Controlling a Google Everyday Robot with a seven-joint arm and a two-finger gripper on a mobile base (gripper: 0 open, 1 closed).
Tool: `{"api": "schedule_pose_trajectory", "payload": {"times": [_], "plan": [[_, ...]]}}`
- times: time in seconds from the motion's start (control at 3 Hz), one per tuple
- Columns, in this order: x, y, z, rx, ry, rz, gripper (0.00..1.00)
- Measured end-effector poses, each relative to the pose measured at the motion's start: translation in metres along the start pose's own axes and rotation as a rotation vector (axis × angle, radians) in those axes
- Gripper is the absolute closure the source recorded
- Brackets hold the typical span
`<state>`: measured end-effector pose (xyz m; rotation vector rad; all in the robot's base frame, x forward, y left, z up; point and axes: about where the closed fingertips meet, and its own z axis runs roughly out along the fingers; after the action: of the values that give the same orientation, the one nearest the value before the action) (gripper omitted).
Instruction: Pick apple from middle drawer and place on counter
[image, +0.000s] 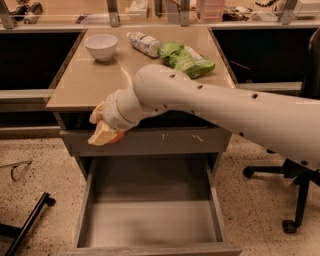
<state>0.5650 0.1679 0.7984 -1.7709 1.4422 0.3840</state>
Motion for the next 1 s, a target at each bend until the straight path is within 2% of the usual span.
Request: {"api": "schedule_pose_trajectory", "payload": {"times": [0.33, 0.67, 1.0], "plan": [[-0.061, -0.041, -0.051, 0.075, 0.081, -0.106, 1.0], [-0.108, -0.091, -0.08, 0.122, 0.122, -0.214, 1.0], [-0.102, -0.146, -0.079, 0.138, 0.105, -0.244, 1.0]]}}
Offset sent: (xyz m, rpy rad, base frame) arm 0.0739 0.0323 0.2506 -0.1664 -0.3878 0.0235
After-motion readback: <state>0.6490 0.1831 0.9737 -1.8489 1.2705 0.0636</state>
